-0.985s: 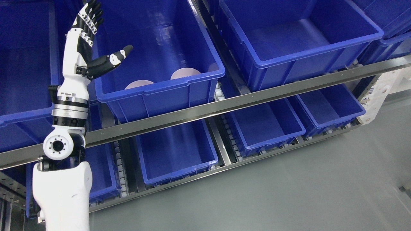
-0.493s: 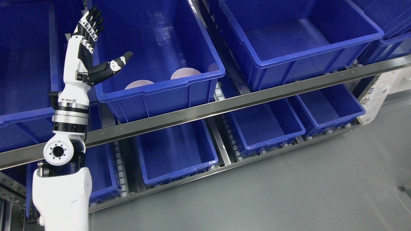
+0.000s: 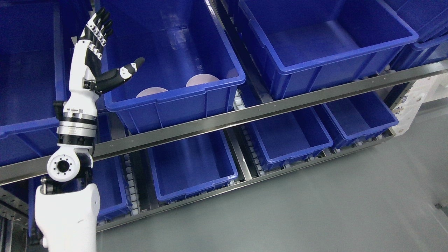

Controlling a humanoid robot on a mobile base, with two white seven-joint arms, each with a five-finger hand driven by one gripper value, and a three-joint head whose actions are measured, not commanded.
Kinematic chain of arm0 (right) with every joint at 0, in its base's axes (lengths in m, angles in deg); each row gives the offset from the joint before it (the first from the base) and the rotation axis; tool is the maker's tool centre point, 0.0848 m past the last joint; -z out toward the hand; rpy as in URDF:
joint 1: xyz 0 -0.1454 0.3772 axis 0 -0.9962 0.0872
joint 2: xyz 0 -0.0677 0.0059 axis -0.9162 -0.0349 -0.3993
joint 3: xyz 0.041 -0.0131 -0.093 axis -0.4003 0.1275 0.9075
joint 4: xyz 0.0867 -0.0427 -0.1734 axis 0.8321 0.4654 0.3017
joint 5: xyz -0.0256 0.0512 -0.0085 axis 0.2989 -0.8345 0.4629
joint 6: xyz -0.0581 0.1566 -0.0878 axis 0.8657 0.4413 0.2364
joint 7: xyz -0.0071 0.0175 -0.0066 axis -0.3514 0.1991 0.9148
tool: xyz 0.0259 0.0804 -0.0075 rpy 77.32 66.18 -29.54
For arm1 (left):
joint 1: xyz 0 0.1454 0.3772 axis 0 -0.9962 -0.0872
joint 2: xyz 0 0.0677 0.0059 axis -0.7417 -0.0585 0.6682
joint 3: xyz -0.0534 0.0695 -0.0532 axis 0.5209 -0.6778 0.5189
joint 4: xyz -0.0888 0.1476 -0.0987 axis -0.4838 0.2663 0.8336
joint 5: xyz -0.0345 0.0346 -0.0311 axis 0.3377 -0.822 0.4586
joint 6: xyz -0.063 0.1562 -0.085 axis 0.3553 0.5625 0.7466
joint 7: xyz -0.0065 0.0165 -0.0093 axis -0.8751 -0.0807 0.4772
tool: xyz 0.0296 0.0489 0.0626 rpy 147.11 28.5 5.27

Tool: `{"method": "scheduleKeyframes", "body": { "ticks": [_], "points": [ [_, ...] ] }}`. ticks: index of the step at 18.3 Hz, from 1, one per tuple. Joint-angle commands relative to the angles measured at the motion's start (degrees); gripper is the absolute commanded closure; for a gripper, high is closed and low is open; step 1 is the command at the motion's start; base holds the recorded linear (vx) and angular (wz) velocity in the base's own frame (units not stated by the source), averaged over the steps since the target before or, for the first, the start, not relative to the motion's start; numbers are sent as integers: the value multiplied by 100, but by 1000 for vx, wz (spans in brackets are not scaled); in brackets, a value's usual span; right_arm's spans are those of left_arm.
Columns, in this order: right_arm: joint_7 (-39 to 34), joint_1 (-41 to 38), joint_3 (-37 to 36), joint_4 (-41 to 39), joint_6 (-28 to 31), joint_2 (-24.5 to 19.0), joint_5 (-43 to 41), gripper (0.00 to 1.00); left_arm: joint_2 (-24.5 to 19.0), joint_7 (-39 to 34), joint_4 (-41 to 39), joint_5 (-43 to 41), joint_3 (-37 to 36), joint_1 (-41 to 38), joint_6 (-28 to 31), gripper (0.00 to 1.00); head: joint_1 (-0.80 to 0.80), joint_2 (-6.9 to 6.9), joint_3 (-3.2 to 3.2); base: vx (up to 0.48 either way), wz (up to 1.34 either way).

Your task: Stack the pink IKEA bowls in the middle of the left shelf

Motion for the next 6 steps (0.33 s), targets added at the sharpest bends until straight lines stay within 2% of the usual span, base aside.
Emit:
{"method": "scheduleKeyframes", "body": {
  "ticks": [1, 6],
  "points": [
    [-2, -79, -62, -193, 2, 100, 0, 0, -100, 6, -4, 1, -5, -5, 16, 5, 0, 0, 0, 0, 0],
    [-2, -79, -62, -193, 2, 100, 0, 0, -100, 15, 31, 19, -5, -5, 43, 5, 0, 0, 0, 0, 0]
  ]
}}
